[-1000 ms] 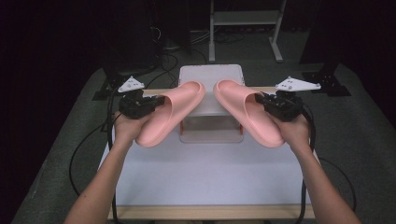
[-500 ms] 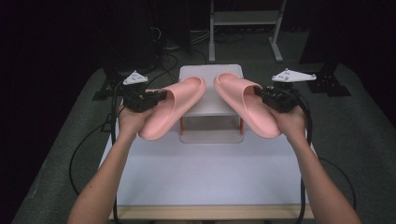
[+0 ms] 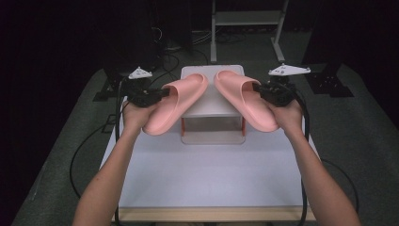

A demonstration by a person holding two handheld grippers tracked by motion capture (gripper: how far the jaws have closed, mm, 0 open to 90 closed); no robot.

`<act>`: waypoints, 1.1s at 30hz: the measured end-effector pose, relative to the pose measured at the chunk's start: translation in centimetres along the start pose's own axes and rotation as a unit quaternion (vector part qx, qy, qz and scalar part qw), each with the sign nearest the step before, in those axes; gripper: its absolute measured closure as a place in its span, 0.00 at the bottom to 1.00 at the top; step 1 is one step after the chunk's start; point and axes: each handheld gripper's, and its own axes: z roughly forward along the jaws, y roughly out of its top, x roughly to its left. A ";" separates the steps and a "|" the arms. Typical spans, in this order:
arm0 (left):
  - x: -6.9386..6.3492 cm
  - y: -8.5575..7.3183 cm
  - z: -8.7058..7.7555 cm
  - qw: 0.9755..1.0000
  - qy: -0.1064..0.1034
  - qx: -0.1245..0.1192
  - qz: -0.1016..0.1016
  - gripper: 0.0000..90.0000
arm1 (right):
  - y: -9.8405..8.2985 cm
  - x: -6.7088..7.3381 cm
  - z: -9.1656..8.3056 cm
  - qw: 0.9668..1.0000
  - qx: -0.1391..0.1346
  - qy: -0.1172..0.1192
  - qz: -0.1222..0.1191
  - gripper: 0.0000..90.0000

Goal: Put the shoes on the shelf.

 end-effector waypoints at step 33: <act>1.3 1.6 4.1 0.999 0.020 0.020 -0.025 0.90 | 0.9 -1.2 4.7 0.999 0.023 -0.009 0.023 0.91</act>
